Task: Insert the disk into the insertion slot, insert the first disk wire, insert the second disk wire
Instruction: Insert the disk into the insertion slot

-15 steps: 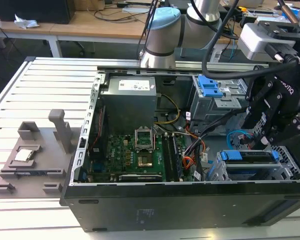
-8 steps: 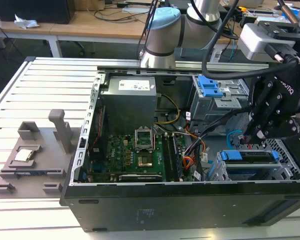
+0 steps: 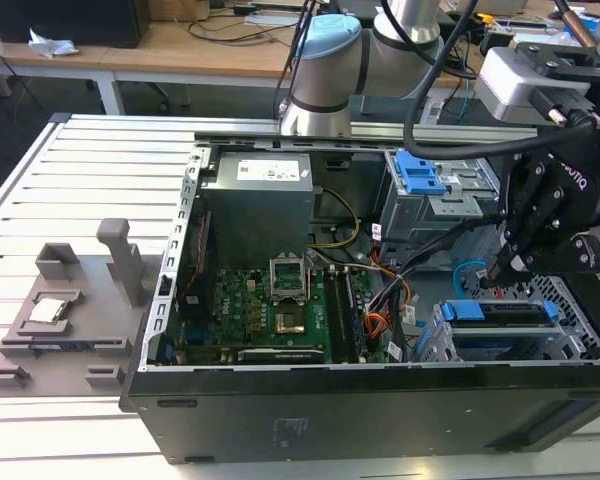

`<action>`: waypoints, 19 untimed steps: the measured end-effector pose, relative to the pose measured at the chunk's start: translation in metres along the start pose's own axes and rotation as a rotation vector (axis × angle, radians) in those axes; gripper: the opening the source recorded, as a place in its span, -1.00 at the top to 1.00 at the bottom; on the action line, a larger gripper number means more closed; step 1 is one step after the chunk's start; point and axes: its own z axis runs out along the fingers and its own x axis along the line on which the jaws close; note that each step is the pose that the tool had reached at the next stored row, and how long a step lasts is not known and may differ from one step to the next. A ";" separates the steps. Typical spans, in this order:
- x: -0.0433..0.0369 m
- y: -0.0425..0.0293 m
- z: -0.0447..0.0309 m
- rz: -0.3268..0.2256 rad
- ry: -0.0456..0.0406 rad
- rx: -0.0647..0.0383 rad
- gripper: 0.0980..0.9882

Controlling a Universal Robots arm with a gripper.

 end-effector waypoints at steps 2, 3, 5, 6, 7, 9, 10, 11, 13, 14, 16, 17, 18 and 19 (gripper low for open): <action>-0.0012 -0.0025 -0.0001 0.000 -0.0001 0.000 0.98; -0.0022 -0.0040 -0.0002 0.000 0.0000 0.000 0.98; -0.0034 -0.0047 -0.0003 0.000 0.0000 0.000 0.98; -0.0042 -0.0048 -0.0002 0.000 0.0000 0.000 0.98; -0.0070 -0.0050 -0.0002 0.000 0.0000 0.000 0.98; -0.0111 -0.0050 -0.0002 0.000 0.0000 0.000 0.98; -0.0148 -0.0049 -0.0002 0.000 0.0003 0.000 0.98; -0.0150 -0.0049 0.0010 0.000 -0.0001 0.000 0.98; -0.0150 -0.0050 0.0028 0.000 0.0001 0.000 0.98; -0.0135 -0.0050 0.0049 0.000 0.0001 0.000 0.98; -0.0106 -0.0052 0.0082 0.000 0.0002 0.000 0.98; -0.0091 -0.0053 0.0093 0.000 0.0002 0.000 0.98; -0.0070 -0.0054 0.0108 0.000 0.0002 0.000 0.98; -0.0055 -0.0054 0.0119 0.000 0.0001 0.000 0.98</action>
